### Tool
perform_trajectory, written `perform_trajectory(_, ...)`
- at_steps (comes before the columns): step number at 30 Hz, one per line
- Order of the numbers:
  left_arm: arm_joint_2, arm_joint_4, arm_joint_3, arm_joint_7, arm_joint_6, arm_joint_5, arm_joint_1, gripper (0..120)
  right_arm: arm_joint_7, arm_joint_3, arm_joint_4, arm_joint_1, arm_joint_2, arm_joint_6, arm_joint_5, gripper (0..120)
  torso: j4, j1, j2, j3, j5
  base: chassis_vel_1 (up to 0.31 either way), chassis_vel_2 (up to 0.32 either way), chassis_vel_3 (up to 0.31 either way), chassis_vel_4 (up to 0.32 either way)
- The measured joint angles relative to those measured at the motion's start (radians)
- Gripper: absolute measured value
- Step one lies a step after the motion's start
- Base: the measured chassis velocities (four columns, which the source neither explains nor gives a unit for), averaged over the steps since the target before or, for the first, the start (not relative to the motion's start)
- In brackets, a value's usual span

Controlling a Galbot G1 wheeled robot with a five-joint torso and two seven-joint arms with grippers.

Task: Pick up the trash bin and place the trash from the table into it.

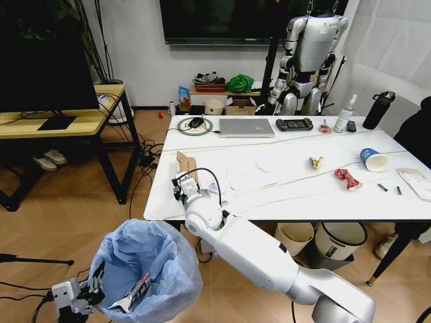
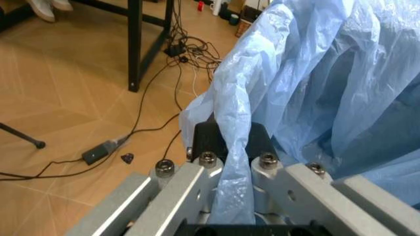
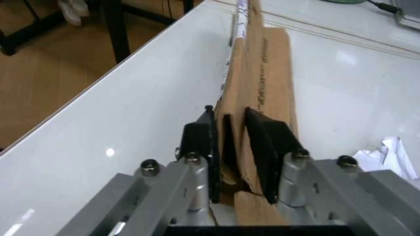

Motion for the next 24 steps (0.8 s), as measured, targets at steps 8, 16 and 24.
perform_trajectory(8,0.004,0.000,0.016,-0.001,-0.002,0.001,0.002,0,-0.008,0.007,0.084,-0.019,-0.029,0.042,0.066,0,0.0002,0.000,0.000,0.000,0.0000,0.000,0.000,0.000,0.000)
perform_trajectory(16,0.011,0.005,0.032,-0.004,-0.003,0.003,-0.001,0,-0.105,0.039,0.234,-0.037,-0.080,0.204,0.221,0,0.0000,0.000,0.000,0.000,0.0000,0.000,0.000,0.000,0.000)
perform_trajectory(24,0.022,0.000,0.030,-0.007,0.001,-0.008,-0.009,0,-0.237,0.054,0.590,-0.127,-0.261,0.299,0.381,0,0.0000,0.000,0.000,0.000,0.0003,0.000,0.000,0.000,0.000)
